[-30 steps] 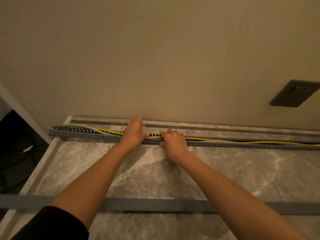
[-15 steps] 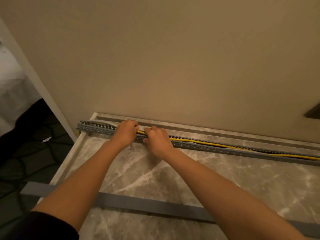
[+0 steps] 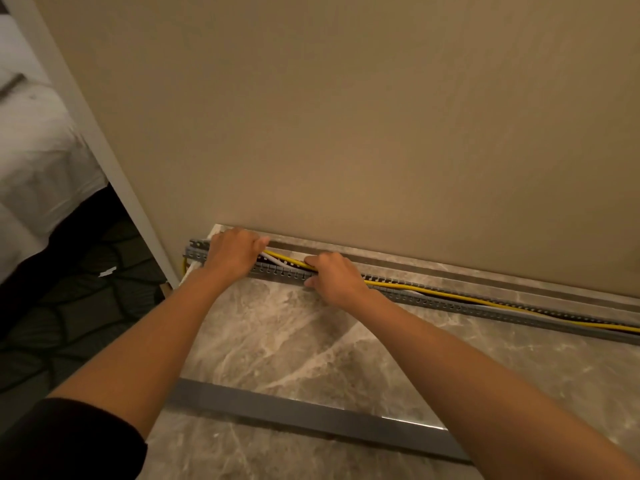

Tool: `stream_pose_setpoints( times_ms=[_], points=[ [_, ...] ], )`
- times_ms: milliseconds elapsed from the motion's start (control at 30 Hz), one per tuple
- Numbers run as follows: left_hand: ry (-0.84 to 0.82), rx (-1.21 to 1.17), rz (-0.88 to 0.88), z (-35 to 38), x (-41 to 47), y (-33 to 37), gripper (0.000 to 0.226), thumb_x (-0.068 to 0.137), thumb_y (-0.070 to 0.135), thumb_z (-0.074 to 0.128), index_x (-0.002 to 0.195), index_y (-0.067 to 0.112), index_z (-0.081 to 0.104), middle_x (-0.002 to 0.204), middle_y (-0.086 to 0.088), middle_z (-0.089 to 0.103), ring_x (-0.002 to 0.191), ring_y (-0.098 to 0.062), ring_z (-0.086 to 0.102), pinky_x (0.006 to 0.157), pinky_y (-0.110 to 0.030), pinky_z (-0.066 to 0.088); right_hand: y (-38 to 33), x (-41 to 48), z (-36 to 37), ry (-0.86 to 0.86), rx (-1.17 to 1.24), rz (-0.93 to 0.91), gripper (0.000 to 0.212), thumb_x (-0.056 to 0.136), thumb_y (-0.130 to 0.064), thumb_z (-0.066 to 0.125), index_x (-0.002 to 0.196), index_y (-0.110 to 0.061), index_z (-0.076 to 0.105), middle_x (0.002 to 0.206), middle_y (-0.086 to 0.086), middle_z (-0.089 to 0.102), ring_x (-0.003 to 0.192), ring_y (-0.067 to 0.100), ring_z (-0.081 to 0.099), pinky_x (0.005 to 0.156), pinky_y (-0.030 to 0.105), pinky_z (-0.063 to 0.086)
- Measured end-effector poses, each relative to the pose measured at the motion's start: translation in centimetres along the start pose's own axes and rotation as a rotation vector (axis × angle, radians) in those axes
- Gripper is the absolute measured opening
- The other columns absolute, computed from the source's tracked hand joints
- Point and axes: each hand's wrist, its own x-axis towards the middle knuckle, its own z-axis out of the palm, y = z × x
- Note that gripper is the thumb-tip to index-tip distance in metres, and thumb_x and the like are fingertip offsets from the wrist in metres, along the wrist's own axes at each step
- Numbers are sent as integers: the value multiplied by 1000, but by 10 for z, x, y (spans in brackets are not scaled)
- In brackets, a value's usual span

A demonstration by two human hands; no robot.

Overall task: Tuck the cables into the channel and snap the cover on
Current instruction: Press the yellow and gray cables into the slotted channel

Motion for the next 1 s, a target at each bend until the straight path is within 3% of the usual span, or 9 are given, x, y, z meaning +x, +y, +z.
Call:
stream_pose_setpoints(
  times_ms=[67,133,200,300,400,567,667,833,1000],
  points=[
    [-24,-105,1,0,0,-5,43,95,31,45,55,15,47,71,-13,56,91,-35,59,73,-34,31,1,0,1,-5,-14,-8,27,92,-19,54,116,-6,57,114,17,59,105,34,56,78,34,44],
    [-28,-167,-4,-1,-1,-8,37,93,30,50,60,13,50,67,-5,48,89,-33,57,71,-30,26,0,0,1,-9,-22,-11,26,92,-19,54,114,-6,57,113,17,59,104,33,55,78,35,43],
    [-41,-192,3,-2,-1,-9,29,91,30,53,70,11,57,74,-5,51,92,-32,56,74,-31,27,0,0,0,-14,-27,-14,26,92,-20,53,113,-6,57,113,17,59,103,33,55,77,34,43],
    [-47,-207,10,-1,1,-11,24,90,31,54,71,16,52,83,-4,52,100,-30,53,85,-37,32,0,0,0,-34,-37,-19,27,92,-22,53,114,-6,57,113,16,58,103,32,55,77,35,43],
    [20,-216,8,5,-1,-13,21,91,30,52,79,13,56,95,-8,52,109,-29,47,93,-37,28,1,2,-2,-61,-26,-1,27,93,-22,53,113,-5,58,112,17,59,103,33,55,75,33,41],
    [135,-130,69,-3,-4,-15,28,91,29,51,96,3,60,107,-15,54,107,-29,46,93,-36,28,0,6,-6,-94,-2,19,27,93,-21,54,111,-1,59,102,18,57,101,34,55,76,33,41],
    [69,-89,89,-10,-5,-17,27,90,30,53,91,4,60,103,-13,56,101,-27,49,89,-37,33,1,4,-2,-72,-12,12,26,93,-22,53,110,-3,58,100,17,54,96,33,54,70,30,34],
    [47,-149,7,-13,-5,-17,24,82,32,65,79,11,54,92,-4,46,92,-23,48,86,-36,38,-1,4,-3,-52,-13,29,28,91,-21,56,113,-4,60,112,18,60,104,34,56,72,31,38],
    [28,-212,-110,-9,-4,-5,36,81,25,68,58,25,40,99,-11,57,101,-29,52,90,-41,40,-16,10,-3,-71,-105,95,29,89,-18,55,115,-5,57,120,16,58,111,34,55,81,36,45]
  ],
)
